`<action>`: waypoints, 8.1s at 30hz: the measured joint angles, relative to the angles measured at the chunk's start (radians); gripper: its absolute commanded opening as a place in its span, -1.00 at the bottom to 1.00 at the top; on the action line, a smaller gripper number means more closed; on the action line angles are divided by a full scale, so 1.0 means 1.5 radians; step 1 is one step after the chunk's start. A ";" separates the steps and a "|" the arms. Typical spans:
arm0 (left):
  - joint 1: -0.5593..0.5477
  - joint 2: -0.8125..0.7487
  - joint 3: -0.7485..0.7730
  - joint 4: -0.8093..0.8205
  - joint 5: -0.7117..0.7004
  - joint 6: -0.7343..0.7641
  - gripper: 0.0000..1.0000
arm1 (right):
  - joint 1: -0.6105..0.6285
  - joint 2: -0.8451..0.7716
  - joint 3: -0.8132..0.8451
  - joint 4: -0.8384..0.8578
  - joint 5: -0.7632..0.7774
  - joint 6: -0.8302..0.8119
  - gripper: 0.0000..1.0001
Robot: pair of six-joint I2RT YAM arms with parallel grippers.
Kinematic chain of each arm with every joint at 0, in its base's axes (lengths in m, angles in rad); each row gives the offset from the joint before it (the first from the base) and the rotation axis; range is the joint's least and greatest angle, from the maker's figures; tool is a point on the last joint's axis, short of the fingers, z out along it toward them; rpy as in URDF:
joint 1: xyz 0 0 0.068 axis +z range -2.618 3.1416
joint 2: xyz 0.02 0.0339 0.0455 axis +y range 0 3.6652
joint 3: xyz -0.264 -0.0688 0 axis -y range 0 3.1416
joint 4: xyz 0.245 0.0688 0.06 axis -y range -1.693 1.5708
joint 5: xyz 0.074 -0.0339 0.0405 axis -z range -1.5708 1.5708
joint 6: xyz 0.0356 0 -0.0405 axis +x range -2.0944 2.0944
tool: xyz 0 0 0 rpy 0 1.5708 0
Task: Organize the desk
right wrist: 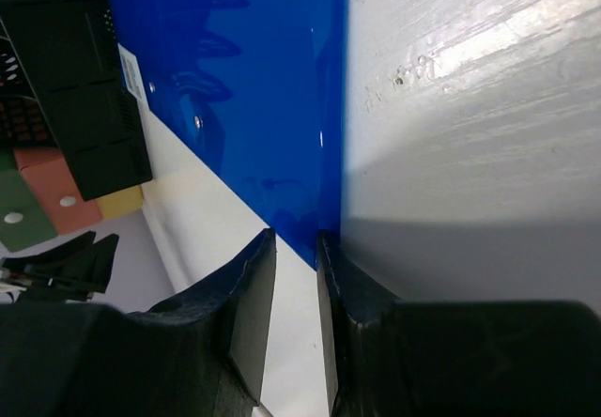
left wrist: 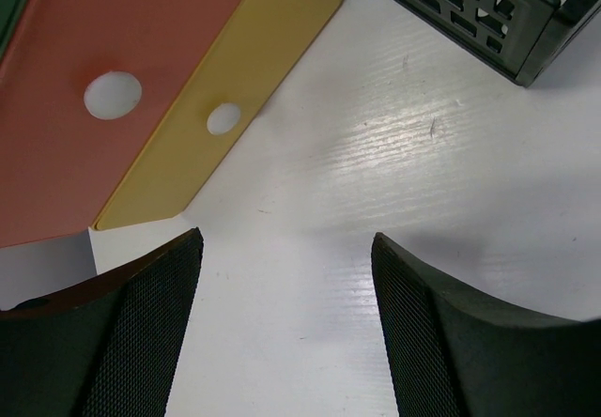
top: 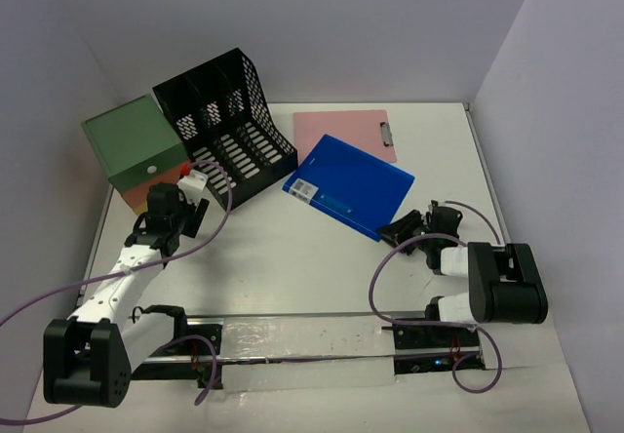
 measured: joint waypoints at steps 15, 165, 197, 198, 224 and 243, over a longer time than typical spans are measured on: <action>-0.005 -0.056 0.042 -0.054 0.042 -0.007 0.50 | 0.000 0.133 -0.006 0.175 -0.051 0.065 -1.00; -0.305 0.293 0.474 0.320 -0.631 -0.248 -1.00 | 0.198 -0.377 0.501 -0.548 0.378 -0.178 0.21; -0.265 0.310 0.288 0.670 -0.547 -0.096 -1.00 | 0.198 -0.411 0.528 -0.599 0.396 -0.205 0.21; -0.265 0.310 0.288 0.685 -0.544 -0.084 -1.00 | 0.198 -0.411 0.528 -0.600 0.395 -0.205 0.21; -0.222 0.338 0.203 0.819 -0.494 -0.098 -1.00 | 0.198 -0.406 0.542 -0.618 0.388 -0.217 0.23; -0.214 0.280 0.262 0.519 -0.504 -0.316 0.96 | 0.092 -0.102 0.577 -0.619 0.290 -0.255 0.43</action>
